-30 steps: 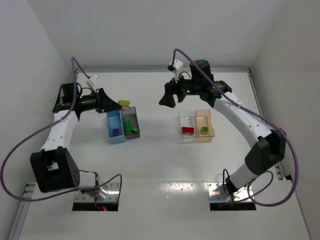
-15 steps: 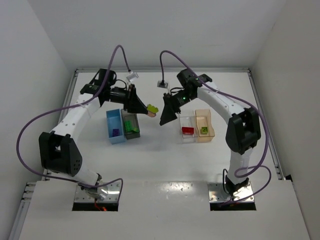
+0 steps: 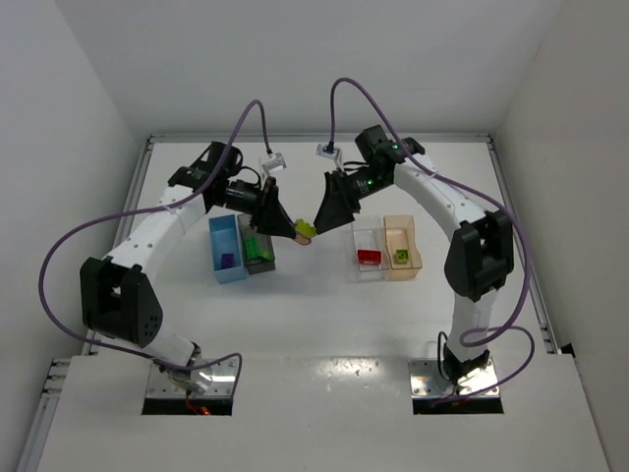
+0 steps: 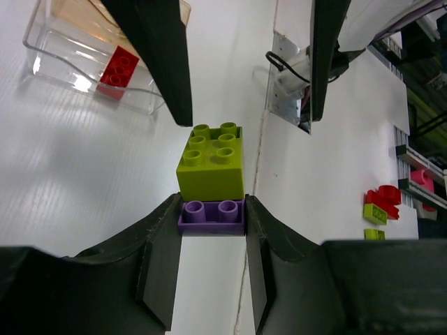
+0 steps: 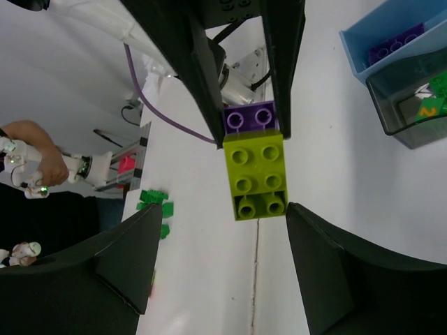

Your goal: Sort the legos into containers by color

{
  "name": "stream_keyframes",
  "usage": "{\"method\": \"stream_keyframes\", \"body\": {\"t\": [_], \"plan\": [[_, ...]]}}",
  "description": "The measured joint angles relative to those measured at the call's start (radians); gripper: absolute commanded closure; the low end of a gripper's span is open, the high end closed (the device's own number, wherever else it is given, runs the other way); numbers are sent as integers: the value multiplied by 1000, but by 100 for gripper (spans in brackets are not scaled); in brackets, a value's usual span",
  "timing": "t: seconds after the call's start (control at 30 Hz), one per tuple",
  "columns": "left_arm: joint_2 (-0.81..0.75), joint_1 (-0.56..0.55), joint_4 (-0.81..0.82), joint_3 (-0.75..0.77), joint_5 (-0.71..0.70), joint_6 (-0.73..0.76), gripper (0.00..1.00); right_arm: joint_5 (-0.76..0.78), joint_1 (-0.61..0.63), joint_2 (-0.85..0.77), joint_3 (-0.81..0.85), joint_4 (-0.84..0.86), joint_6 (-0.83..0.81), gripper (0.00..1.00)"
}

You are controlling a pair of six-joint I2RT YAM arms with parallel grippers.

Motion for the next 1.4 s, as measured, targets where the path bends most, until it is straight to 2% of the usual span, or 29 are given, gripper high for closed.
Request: {"method": "stream_keyframes", "body": {"t": [0.4, 0.67, 0.93, 1.2, 1.27, 1.37, 1.4], "plan": [[7, -23, -28, 0, 13, 14, 96, 53, 4, 8, -22, 60, 12, 28], [7, -23, -30, 0, 41, 13, 96, 73, 18, 8, -61, 169, 100, 30], [15, -23, -30, 0, 38, 14, 97, 43, 38, 8, -61, 229, 169, 53], [39, -23, -34, 2, 52, 14, 97, 18, 58, 8, -62, 228, 172, 54], [44, -23, -39, 2, 60, 13, 97, 18, 58, 9, -62, 214, 158, 62], [48, -25, -46, 2, 68, 14, 97, 13, 56, 17, -61, 191, 131, 64], [50, -25, -50, 2, 69, 14, 97, 8, 56, 21, -61, 181, 119, 67]]}}
